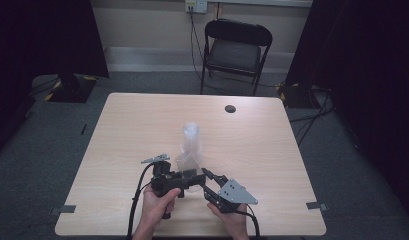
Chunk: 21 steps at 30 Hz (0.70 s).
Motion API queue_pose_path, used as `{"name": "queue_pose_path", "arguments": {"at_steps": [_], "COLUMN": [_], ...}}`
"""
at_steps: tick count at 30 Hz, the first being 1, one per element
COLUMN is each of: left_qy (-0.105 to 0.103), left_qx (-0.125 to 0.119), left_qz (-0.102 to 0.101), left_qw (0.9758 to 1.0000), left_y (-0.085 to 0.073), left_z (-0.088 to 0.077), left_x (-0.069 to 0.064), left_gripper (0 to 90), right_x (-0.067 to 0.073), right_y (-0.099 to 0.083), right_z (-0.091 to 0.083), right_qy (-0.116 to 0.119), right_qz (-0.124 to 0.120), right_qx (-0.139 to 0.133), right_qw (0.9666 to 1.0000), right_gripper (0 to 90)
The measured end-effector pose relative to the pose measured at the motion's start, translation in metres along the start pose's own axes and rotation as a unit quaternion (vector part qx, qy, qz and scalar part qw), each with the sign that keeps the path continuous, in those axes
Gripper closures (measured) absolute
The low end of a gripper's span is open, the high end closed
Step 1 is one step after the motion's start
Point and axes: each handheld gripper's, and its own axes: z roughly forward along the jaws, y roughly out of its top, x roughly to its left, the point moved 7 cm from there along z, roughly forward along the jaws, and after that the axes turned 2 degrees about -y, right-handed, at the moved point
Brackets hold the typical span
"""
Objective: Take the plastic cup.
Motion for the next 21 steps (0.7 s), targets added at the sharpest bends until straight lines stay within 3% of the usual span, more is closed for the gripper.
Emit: {"name": "queue_pose_path", "arguments": {"at_steps": [8, 11, 14, 21], "left_qy": [-0.011, -0.024, -0.024, -0.034], "left_qx": [0.005, 0.011, 0.015, 0.013], "left_qz": [-0.004, -0.009, -0.004, -0.004], "left_qw": [0.9999, 0.9996, 0.9996, 0.9993], "left_y": [0.000, -0.001, -0.002, -0.002], "left_z": [0.002, 0.003, 0.005, 0.006], "left_x": [-0.005, -0.008, -0.010, -0.012], "left_gripper": [32.8, 32.8, 32.3, 30.5], "right_x": [0.000, -0.001, 0.001, 0.000], "right_y": [0.002, 0.003, 0.005, 0.006], "right_z": [0.002, 0.002, 0.003, 0.001], "right_qy": [-0.002, -0.003, -0.001, -0.012], "right_qz": [0.002, 0.002, -0.001, 0.007], "right_qx": [-0.016, -0.021, -0.027, -0.037], "right_qw": [0.9999, 0.9998, 0.9996, 0.9992], "right_gripper": [69.9, 70.6, 70.7, 77.4]}}
